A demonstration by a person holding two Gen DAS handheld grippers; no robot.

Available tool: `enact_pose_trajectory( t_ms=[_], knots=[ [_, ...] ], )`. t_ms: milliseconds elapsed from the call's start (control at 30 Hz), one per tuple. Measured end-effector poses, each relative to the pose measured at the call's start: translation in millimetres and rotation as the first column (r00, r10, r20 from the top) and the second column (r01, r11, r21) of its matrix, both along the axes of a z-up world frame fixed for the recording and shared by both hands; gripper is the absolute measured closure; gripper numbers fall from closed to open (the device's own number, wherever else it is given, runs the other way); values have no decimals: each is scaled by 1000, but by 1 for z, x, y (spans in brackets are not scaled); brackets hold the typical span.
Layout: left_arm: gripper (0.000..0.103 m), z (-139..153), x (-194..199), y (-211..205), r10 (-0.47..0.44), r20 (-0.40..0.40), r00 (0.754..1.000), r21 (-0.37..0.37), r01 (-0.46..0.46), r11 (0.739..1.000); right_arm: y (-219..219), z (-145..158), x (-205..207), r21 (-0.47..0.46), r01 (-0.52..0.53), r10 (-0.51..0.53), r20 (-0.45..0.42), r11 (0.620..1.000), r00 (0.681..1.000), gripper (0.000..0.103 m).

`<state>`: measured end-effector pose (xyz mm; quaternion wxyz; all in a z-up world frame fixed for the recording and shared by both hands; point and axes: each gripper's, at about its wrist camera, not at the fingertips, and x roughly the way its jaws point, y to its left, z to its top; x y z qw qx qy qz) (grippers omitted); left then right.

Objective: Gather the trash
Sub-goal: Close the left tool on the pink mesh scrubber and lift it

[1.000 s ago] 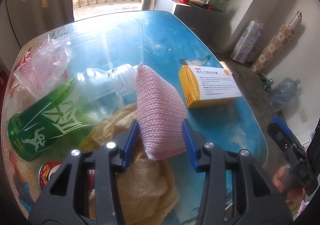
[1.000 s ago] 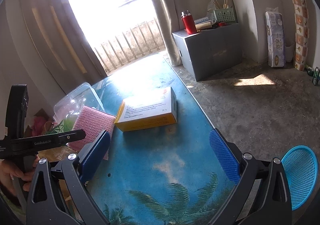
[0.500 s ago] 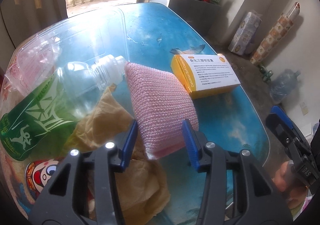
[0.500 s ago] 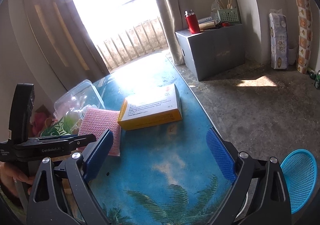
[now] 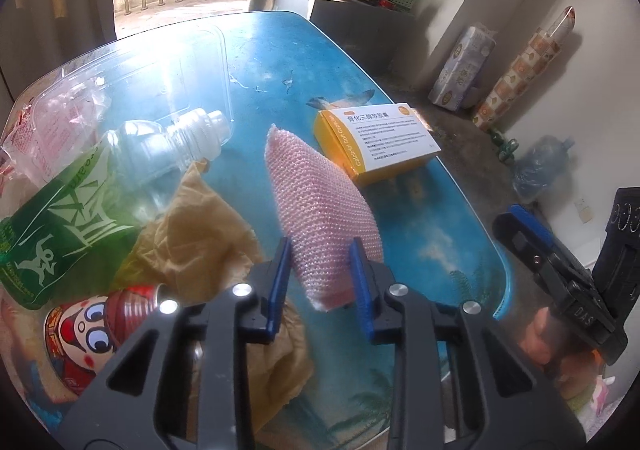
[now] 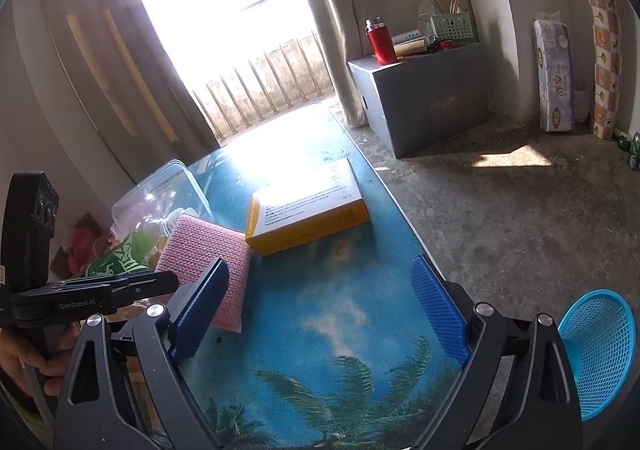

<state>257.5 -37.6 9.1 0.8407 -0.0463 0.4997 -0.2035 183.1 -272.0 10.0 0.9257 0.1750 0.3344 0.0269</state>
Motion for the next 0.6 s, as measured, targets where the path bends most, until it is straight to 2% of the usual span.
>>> enact_pose_trajectory(
  t_ms=[100,233,300,400,433,467,533,600],
  knots=[
    [76,12,-13,4,-21,-8,1000,-62,21,998,-1,3,-4,-7,4,-4,6,1000,1000,13],
    [76,16,-33,3,-87,-60,994,-161,76,984,-5,6,-11,-9,18,-18,12,1000,1000,13],
    [76,9,-44,-2,-110,-78,991,-132,99,986,-9,8,-17,-10,28,-28,15,1000,999,13],
    [72,-8,-56,-11,-114,-106,988,-33,111,993,-16,9,-25,-5,45,-45,12,999,999,13],
    [65,-11,-60,-12,-112,-109,988,-15,111,994,-18,9,-28,-3,50,-50,10,999,999,13],
    [49,-13,-64,-14,-109,-109,988,-7,109,994,-21,10,-31,-1,56,-56,9,998,998,13],
    [26,-12,-68,-16,-88,-104,991,-4,88,996,-26,10,-37,4,62,-62,8,998,998,13],
    [23,-11,-70,-21,-72,-95,993,-13,71,997,-30,10,-42,11,66,-66,3,998,998,13]
  ],
)
